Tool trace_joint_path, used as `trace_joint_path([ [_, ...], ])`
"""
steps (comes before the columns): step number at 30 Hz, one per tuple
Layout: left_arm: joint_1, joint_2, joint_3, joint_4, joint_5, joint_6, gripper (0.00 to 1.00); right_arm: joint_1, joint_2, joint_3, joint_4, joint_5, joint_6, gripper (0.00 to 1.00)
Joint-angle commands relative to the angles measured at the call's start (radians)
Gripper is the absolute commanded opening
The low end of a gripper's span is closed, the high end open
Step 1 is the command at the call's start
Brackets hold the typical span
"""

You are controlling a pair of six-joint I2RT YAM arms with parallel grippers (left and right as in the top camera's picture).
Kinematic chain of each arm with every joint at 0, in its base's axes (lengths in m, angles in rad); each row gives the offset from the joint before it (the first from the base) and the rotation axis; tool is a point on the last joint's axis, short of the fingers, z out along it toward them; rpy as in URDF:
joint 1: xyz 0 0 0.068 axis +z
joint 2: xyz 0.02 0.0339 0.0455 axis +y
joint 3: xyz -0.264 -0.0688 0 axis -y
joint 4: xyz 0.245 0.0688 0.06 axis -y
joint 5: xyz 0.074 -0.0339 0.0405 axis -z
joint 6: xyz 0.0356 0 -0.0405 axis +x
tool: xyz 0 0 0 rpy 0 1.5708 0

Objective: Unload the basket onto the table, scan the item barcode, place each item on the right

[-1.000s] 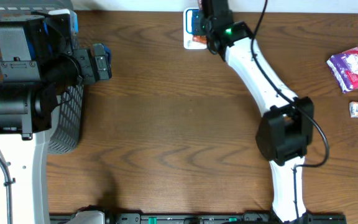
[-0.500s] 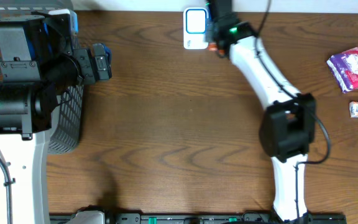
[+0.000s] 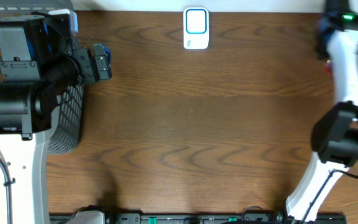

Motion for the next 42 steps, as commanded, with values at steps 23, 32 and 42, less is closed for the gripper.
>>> trace_joint_path([
  [23, 0.004, -0.002, 0.003, 0.000, 0.004, 0.002, 0.98, -0.246, -0.008, -0.099, 0.108, -0.224, 0.186, 0.14],
  [32, 0.004, -0.002, 0.003, 0.000, 0.004, 0.002, 0.98, -0.244, -0.193, -0.095, 0.085, -0.258, 0.175, 0.75],
  [42, 0.004, -0.002, 0.003, 0.000, 0.004, 0.002, 0.98, -0.217, -0.602, -0.097, -0.141, -0.498, 0.163, 0.99],
])
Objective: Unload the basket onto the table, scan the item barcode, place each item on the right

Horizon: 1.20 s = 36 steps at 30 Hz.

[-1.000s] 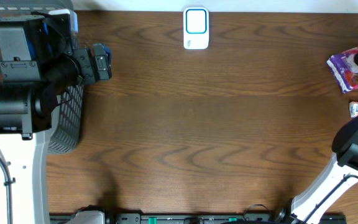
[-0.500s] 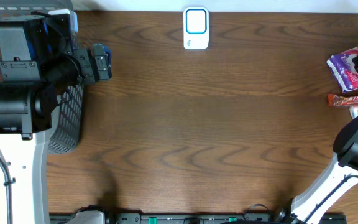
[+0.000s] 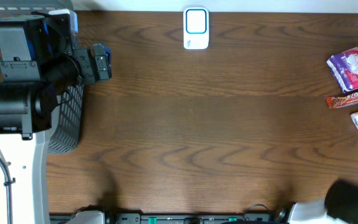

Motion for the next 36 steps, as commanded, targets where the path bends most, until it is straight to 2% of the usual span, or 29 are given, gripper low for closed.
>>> trace_joint_path([
  [1, 0.004, -0.002, 0.003, 0.000, 0.005, 0.002, 0.98, 0.029, -0.106, 0.001, -0.086, -0.099, -0.014, 0.99],
  [4, 0.004, -0.002, 0.003, 0.000, 0.005, 0.002, 0.98, 0.083, -0.212, -0.034, -0.174, -0.104, -0.037, 0.99],
  [9, 0.004, -0.002, 0.003, 0.000, 0.005, 0.002, 0.98, 0.237, -0.405, -0.241, -0.124, -0.108, -0.121, 0.99],
  [14, 0.004, -0.002, 0.003, 0.000, 0.005, 0.002, 0.98, 0.352, -0.531, -0.444, -0.139, -0.165, -0.125, 0.99],
  [22, 0.004, -0.002, 0.003, 0.000, 0.005, 0.002, 0.98, 0.369, -0.561, -0.563, -0.247, -0.205, -0.126, 0.99],
  [36, 0.004, -0.002, 0.003, 0.000, 0.005, 0.002, 0.98, 0.368, -0.561, -0.581, -0.252, -0.171, -0.129, 0.99],
])
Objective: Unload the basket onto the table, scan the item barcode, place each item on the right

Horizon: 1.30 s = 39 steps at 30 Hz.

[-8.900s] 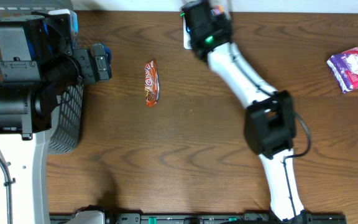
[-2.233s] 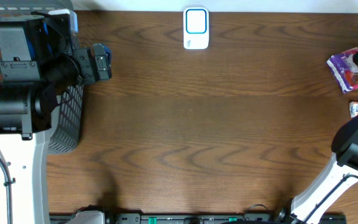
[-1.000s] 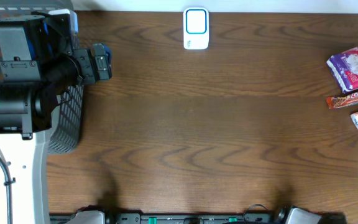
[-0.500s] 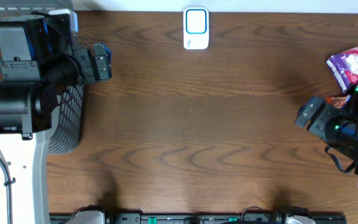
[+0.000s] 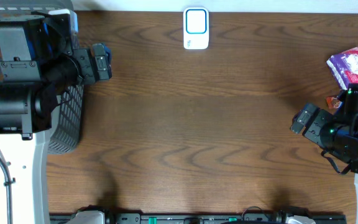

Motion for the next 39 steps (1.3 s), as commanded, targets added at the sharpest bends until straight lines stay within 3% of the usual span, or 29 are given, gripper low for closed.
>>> trace_joint_path([
  [1, 0.004, -0.002, 0.003, 0.000, 0.005, 0.002, 0.98, 0.005, -0.004, -0.006, 0.000, 0.022, -0.014, 0.99],
  [8, 0.004, -0.002, 0.003, 0.000, 0.005, 0.002, 0.98, 0.016, 0.005, -0.068, 0.100, 0.021, -0.160, 0.99],
  [17, 0.004, -0.002, 0.003, 0.000, 0.005, 0.002, 0.98, 0.133, -0.295, -0.484, 0.520, -0.016, -0.340, 0.99],
  [26, 0.004, -0.002, 0.003, 0.000, 0.005, 0.002, 0.98, 0.143, -0.703, -0.878, 0.865, -0.028, -0.343, 0.99],
  [39, 0.004, -0.002, 0.003, 0.000, 0.005, 0.002, 0.98, 0.143, -0.998, -1.208, 1.173, -0.001, -0.343, 0.99],
])
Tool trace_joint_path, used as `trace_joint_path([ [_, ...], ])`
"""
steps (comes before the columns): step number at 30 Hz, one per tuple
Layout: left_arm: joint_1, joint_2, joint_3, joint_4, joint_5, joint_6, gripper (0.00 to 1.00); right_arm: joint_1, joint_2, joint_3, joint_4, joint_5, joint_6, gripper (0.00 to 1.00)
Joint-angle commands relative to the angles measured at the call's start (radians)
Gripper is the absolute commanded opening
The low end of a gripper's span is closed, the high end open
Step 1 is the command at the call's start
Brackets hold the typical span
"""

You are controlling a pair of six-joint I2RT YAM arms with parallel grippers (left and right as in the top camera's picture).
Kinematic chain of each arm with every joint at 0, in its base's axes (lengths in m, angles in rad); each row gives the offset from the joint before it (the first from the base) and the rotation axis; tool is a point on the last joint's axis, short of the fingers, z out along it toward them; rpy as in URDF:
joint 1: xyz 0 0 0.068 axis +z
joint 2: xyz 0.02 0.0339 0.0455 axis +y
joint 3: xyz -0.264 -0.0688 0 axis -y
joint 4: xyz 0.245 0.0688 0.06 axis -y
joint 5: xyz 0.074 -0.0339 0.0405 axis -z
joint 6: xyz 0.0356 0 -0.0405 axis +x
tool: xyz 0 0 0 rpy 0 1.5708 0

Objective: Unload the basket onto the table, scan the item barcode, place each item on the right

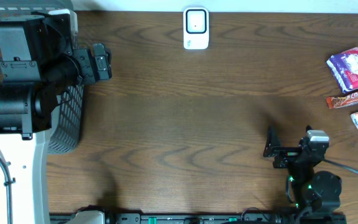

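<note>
The white barcode scanner (pixel 196 28) stands at the far edge, middle. Three packets lie at the right edge: a purple one (pixel 352 67), a red-brown bar (pixel 353 98) and a small orange one. My right gripper (pixel 271 144) hangs near the front right, well apart from the packets, with nothing seen in it. My left gripper (pixel 101 62) sits at the far left beside the basket, nothing seen in it either. From above I cannot make out the fingertips of either gripper.
A black mesh basket (pixel 67 121) stands at the left edge, mostly under my left arm (pixel 17 93). The right arm's base (pixel 316 190) sits at the front edge. Brown wooden tabletop (pixel 185 124) lies between the scanner, basket and packets.
My right arm has moved from beside the packets at the right edge to the front right, and the bar and orange packet are uncovered. The blue frame on the scanner's screen no longer shows. The left arm is unmoved.
First my right arm stretched along the right edge to the far corner, hiding the packets. Then it was almost out of view at the front right, with all three packets showing. Then it stood over the bar and orange packet. Now it hangs near the front, packets unmoved.
</note>
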Motion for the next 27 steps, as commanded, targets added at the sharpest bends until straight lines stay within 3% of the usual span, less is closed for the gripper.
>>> trace_joint_path([
  [1, 0.004, -0.002, 0.003, 0.000, 0.005, 0.002, 0.98, 0.007, -0.047, -0.066, 0.050, 0.013, -0.013, 0.99],
  [12, 0.004, -0.002, 0.003, 0.000, 0.005, 0.002, 0.98, 0.013, -0.119, -0.234, 0.325, 0.027, 0.023, 0.99],
  [16, 0.004, -0.002, 0.003, 0.000, 0.005, 0.002, 0.98, 0.013, -0.119, -0.238, 0.314, 0.105, 0.110, 0.99],
  [21, 0.004, -0.002, 0.003, 0.000, 0.005, 0.002, 0.98, 0.013, -0.119, -0.238, 0.227, 0.118, 0.114, 0.99],
  [27, 0.004, -0.002, 0.003, 0.000, 0.005, 0.002, 0.98, 0.013, -0.119, -0.238, 0.211, 0.026, -0.058, 0.99],
])
